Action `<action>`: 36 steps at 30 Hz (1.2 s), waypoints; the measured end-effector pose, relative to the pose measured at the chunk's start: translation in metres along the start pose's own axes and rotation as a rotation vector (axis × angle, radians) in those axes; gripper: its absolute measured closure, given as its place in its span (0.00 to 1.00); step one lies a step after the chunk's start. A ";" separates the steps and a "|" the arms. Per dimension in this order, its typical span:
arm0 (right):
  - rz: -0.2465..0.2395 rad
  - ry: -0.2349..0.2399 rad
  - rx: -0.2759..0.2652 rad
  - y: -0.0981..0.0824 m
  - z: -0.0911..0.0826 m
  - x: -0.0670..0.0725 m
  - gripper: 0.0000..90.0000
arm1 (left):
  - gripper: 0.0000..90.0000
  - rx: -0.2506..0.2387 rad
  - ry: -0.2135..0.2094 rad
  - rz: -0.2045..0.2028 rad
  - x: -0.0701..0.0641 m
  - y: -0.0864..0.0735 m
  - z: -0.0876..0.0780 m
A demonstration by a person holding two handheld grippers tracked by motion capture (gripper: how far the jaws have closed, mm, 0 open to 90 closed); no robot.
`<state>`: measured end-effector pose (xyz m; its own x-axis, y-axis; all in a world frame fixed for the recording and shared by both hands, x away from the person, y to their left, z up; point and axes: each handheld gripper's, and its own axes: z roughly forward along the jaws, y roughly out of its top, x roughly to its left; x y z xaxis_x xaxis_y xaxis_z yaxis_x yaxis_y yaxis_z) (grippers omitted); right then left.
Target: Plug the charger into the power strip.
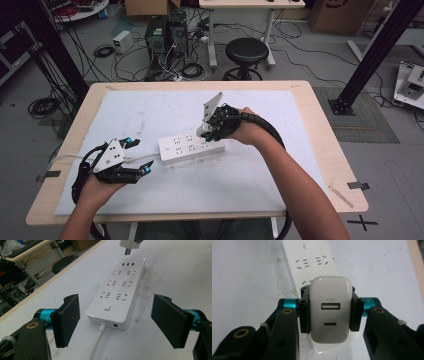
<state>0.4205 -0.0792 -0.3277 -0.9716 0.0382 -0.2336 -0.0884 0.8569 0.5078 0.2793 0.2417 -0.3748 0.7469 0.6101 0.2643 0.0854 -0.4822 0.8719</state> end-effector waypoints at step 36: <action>-0.236 0.244 0.373 0.036 0.064 -0.053 0.70 | 0.26 0.032 0.027 -0.037 0.008 -0.017 -0.010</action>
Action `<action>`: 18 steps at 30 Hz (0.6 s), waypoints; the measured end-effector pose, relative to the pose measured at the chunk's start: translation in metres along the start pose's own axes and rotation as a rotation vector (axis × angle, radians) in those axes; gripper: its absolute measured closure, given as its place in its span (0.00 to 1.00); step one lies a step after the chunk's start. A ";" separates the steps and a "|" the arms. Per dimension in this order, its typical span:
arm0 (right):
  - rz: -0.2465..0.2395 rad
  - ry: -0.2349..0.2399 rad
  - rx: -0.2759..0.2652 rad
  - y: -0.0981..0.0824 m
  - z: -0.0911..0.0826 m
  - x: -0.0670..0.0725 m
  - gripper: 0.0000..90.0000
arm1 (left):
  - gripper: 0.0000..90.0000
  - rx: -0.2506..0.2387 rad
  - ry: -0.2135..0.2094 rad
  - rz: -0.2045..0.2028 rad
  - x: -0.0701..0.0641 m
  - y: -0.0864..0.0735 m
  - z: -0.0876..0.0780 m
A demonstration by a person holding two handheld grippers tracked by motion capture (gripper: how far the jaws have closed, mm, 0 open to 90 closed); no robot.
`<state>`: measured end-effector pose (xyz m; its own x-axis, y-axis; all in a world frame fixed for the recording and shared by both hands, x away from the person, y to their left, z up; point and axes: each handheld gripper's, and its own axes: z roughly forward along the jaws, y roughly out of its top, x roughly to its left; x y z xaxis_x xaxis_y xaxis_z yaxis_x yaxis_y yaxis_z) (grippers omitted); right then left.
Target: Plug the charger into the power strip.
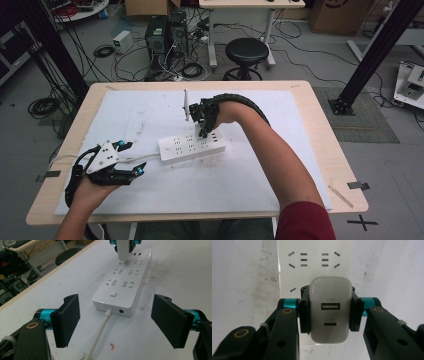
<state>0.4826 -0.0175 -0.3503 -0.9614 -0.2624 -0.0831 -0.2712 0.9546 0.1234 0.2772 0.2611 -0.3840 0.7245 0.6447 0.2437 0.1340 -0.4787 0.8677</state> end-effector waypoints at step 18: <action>0.010 -0.002 0.025 0.004 0.016 0.000 0.71 | 0.26 0.003 0.007 -0.001 0.001 0.000 0.001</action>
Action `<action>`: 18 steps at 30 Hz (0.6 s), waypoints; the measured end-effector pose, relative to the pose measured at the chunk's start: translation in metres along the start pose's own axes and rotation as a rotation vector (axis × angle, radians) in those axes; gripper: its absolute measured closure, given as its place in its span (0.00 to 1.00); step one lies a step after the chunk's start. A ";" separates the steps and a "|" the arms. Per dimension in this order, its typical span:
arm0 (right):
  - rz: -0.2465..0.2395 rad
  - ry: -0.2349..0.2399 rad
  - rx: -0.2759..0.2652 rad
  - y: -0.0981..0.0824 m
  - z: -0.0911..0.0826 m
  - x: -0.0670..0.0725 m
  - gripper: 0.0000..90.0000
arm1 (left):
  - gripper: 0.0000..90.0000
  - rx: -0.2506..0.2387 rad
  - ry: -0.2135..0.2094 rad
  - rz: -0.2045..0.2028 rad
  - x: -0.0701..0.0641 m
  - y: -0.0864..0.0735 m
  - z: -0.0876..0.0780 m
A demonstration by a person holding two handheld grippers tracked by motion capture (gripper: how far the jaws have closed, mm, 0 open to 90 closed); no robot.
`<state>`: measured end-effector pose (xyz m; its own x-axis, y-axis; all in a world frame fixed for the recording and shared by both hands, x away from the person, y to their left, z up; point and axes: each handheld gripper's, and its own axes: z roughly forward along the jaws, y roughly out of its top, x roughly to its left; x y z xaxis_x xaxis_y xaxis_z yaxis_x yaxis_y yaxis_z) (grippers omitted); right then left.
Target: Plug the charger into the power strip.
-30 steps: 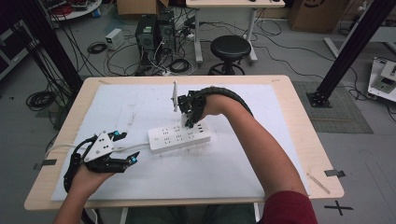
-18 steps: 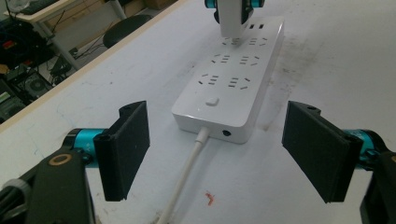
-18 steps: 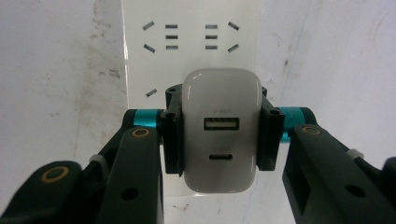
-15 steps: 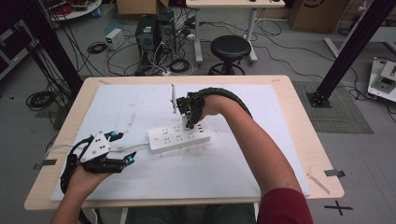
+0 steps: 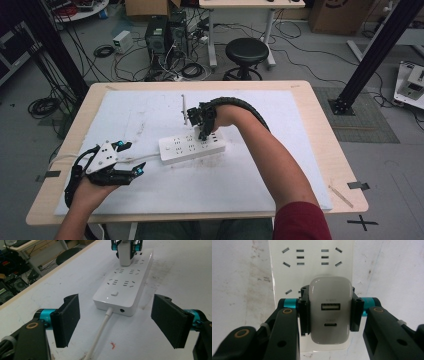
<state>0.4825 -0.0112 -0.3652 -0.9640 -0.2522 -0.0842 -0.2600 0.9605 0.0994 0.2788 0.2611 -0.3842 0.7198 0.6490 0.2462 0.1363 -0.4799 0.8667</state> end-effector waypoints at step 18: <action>0.043 0.015 -0.026 -0.006 0.003 -0.003 0.58 | 0.26 0.003 0.009 -0.003 0.005 0.000 -0.002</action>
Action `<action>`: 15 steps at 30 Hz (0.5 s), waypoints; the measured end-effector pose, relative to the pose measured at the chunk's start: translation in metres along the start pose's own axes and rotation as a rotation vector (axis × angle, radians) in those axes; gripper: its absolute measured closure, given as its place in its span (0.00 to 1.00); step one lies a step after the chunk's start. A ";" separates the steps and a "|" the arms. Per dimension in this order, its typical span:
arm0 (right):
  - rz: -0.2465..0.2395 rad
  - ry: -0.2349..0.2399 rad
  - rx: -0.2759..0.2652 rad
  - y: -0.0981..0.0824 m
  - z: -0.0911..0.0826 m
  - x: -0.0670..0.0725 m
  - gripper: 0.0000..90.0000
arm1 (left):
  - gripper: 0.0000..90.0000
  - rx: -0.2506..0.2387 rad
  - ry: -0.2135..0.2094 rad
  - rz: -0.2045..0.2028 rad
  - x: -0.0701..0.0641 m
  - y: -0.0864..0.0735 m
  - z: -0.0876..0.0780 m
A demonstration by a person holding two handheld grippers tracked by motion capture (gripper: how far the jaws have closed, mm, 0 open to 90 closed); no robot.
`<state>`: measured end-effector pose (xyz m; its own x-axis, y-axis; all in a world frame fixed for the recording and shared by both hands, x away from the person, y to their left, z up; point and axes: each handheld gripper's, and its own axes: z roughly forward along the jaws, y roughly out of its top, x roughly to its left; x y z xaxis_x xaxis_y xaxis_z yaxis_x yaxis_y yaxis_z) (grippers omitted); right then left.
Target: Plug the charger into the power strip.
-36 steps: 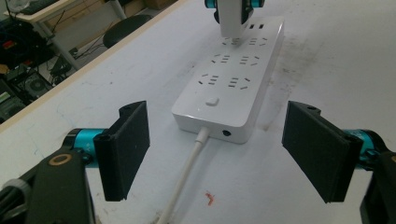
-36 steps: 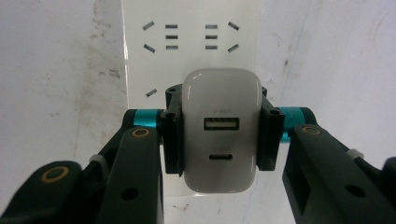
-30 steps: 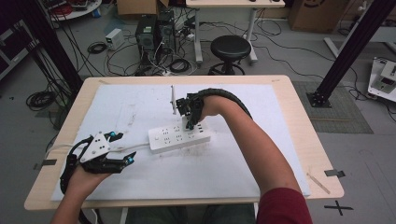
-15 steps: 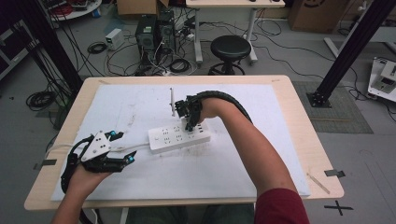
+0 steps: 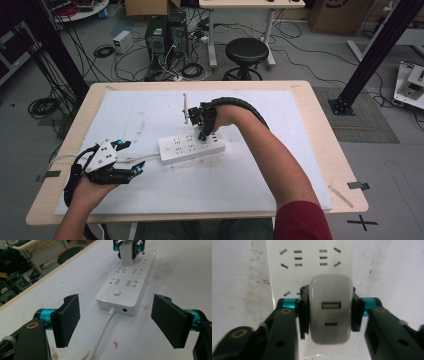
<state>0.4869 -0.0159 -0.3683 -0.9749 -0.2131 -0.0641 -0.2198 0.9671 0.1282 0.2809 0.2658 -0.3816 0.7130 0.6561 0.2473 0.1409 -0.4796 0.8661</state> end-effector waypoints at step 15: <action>0.227 -0.056 -0.460 -0.032 -0.047 0.029 0.34 | 0.26 -0.036 -0.031 0.032 0.010 0.017 0.006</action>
<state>0.4643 -0.0597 -0.3278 -0.9993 0.0148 -0.0352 -0.0077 0.8244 0.5659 0.2947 0.2605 -0.3675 0.7378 0.6221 0.2620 0.0932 -0.4783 0.8732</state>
